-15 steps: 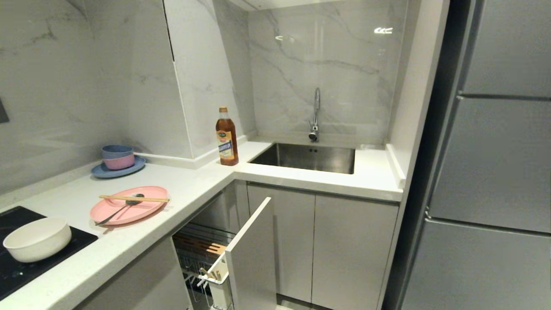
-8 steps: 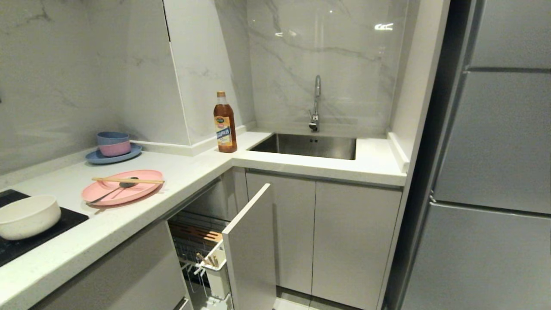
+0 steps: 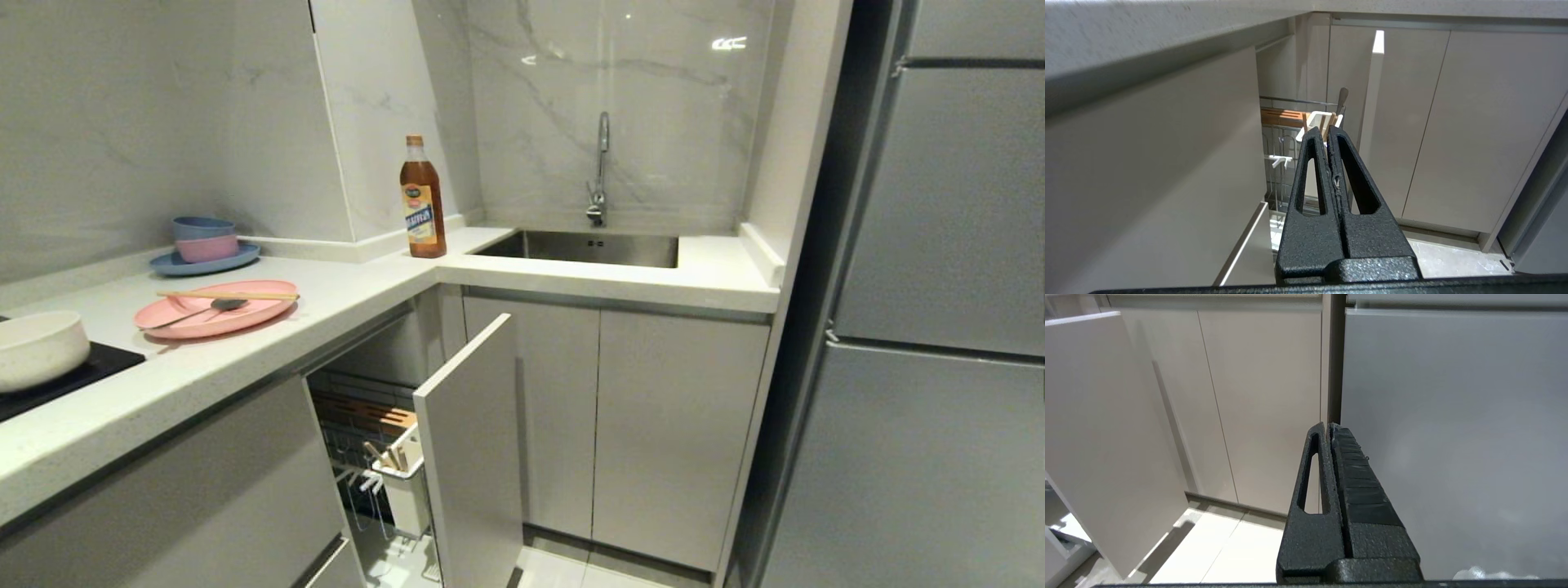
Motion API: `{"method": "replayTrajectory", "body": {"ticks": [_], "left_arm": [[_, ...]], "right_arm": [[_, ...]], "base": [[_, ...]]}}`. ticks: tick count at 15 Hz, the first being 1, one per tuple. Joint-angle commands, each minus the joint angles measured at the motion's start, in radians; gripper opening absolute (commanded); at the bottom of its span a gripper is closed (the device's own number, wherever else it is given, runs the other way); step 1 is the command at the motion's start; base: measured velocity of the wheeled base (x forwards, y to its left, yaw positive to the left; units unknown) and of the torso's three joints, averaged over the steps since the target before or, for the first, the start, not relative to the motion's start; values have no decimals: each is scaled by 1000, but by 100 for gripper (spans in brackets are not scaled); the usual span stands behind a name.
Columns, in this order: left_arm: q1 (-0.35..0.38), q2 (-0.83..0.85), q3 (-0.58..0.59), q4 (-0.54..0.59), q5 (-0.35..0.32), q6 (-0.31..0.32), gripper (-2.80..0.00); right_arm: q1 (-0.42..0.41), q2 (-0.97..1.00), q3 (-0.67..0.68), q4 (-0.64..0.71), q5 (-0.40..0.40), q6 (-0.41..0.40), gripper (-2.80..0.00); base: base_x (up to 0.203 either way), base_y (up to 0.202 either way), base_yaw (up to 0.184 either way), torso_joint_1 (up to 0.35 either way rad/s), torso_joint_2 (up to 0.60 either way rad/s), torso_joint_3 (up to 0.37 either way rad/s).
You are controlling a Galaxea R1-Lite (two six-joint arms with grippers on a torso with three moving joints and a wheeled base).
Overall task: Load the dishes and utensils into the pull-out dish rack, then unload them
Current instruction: Open the cupboard
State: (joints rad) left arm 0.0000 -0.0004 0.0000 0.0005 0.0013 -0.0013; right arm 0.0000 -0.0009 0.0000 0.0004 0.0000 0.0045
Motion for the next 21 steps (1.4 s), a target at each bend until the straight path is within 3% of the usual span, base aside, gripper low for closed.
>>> {"method": "replayTrajectory", "body": {"ticks": [1,12,15,18,21], "left_arm": [[0,0,0,0,0,0,-280],[-1,0,-19,11,-7,20,-280],[-3,108,-251,49,-5,16,-280],[-5,377,-533,90,0,16,-280],[-5,670,-730,100,1,18,-280]], "right_arm": [[0,1,0,0,0,0,-280],[0,1,0,0,0,0,-280],[0,1,0,0,0,0,-280],[0,1,0,0,0,0,-280],[0,1,0,0,0,0,-280]], "base": [[0,0,0,-67,200,131],[0,0,0,-7,22,14],[0,0,0,0,0,0],[0,0,0,0,0,0],[0,0,0,0,0,0]]}}
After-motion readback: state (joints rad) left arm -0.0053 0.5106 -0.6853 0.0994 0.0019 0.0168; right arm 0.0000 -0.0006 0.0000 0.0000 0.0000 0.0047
